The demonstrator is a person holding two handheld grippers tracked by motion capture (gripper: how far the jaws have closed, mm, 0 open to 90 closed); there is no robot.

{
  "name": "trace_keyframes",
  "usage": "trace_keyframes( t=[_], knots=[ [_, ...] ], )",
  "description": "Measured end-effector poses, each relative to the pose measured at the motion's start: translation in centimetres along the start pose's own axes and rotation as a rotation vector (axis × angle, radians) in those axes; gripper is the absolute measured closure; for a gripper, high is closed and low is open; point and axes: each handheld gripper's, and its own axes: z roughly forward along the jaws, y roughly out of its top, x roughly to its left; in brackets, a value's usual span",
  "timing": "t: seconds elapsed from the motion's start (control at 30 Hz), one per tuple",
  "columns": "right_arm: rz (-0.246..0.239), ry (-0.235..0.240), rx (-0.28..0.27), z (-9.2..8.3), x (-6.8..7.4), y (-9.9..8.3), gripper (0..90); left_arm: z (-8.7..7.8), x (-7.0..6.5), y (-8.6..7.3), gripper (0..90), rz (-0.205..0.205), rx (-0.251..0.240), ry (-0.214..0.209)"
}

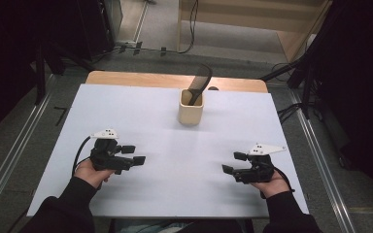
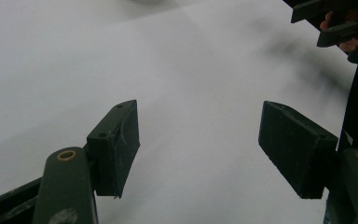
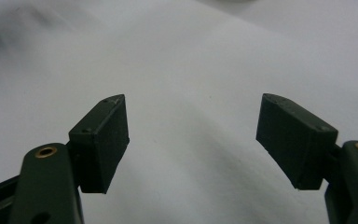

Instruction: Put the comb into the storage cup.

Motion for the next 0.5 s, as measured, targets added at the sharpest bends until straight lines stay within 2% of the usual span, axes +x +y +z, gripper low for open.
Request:
trace_keyframes(
  t=[0.3, 0.5],
  knots=[
    [-0.002, 0.002, 0.001, 0.1, 0.0, 0.0, 23.5, -1.0, 0.3, -0.8, 29.2, -0.016, 0.005, 0.008],
    [-0.01, 0.006, 0.008, 0.1, 0.1, 0.0, 23.4, -1.3, 0.4, -0.8, 29.2, -0.008, 0.007, 0.008]
  ],
)
